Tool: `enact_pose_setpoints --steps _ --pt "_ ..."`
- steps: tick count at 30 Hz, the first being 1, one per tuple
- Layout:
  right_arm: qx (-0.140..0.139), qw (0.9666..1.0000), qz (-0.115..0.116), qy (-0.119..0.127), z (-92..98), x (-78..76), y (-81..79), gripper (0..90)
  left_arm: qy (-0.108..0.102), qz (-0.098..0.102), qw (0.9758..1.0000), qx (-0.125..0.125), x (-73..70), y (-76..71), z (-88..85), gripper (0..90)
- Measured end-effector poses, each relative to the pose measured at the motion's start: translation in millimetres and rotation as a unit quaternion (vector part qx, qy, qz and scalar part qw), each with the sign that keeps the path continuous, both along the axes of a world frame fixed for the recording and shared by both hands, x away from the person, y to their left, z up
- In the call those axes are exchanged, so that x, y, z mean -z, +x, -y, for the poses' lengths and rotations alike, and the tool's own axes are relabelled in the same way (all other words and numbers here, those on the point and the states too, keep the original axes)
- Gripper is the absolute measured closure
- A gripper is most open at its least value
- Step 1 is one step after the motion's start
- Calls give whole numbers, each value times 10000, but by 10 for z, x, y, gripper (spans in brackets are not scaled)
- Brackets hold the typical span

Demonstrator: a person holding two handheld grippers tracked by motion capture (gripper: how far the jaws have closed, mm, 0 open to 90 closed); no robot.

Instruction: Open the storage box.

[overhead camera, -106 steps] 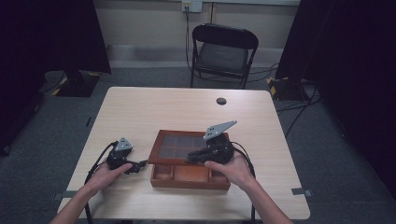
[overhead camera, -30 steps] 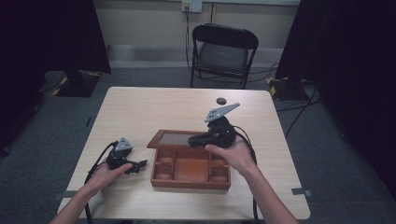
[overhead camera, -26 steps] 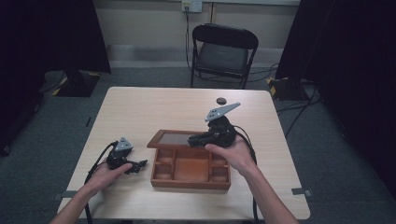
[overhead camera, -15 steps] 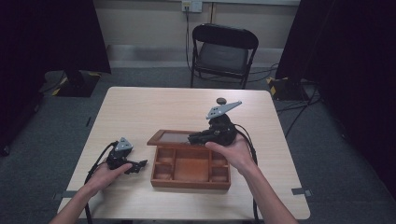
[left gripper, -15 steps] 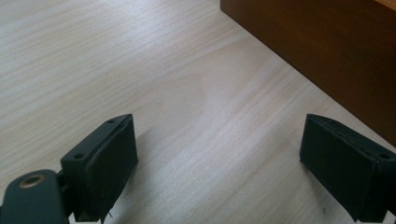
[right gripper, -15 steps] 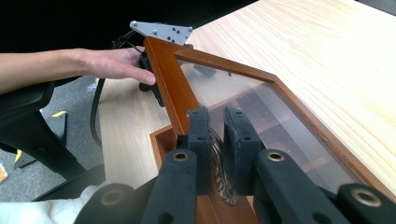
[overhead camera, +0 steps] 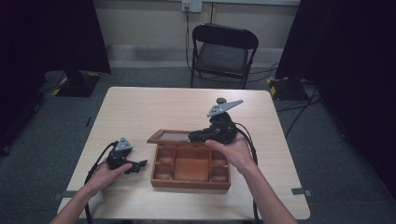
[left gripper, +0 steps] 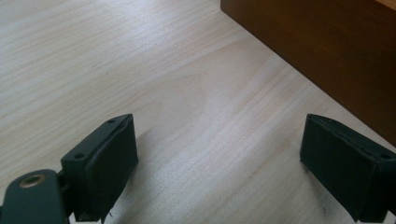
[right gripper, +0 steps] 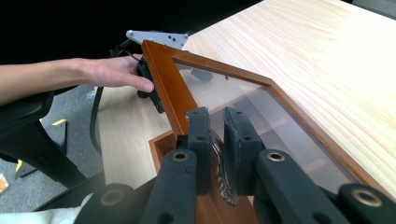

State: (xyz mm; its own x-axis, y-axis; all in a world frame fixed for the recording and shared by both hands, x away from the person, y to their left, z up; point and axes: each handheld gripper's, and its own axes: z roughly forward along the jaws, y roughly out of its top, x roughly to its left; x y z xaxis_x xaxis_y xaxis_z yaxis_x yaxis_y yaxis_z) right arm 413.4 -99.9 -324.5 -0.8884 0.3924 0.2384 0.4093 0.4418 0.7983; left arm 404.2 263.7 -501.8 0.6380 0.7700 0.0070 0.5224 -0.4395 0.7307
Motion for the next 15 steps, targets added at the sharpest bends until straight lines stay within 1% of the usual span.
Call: enact_pose_setpoints --steps 9,15 --pt "57 9999 -5 108 13 -15 31 823 -4 -1 10000 -8 1 0 1 102" --pt "154 9997 -15 187 21 -36 59 823 -3 0 10000 -8 1 0 1 102"
